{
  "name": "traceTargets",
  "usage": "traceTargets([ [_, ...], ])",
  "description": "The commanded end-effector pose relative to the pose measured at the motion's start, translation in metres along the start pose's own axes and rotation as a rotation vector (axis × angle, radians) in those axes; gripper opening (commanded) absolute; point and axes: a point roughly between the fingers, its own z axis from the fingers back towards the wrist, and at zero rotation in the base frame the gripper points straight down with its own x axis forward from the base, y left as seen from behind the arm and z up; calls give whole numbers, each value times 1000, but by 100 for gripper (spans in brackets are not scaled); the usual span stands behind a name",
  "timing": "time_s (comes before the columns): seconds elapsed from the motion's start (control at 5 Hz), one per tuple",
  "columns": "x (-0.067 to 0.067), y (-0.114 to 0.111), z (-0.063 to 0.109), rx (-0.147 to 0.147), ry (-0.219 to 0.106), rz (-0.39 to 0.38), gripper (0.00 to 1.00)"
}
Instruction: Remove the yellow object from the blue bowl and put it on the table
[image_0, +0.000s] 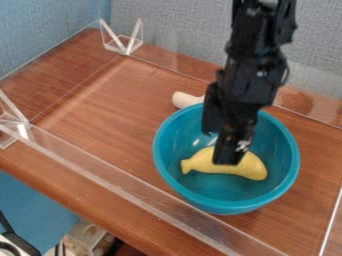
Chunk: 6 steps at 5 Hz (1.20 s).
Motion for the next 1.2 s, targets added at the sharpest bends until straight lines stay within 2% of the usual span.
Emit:
traceTargets([
  [0.0, -7, 1, 2, 60, -51, -59, 100],
  [0.2, -21, -3, -2, 92, -84, 16, 100],
  [0.4, -31, -6, 4, 131, -118, 91, 100],
  [0.6, -36, 3, -1, 154, -132, -26, 100],
  [0.8, -36, 8, -8, 171, -151, -96, 100],
  [1.0, -36, 13, -13, 186, -166, -130, 100],
])
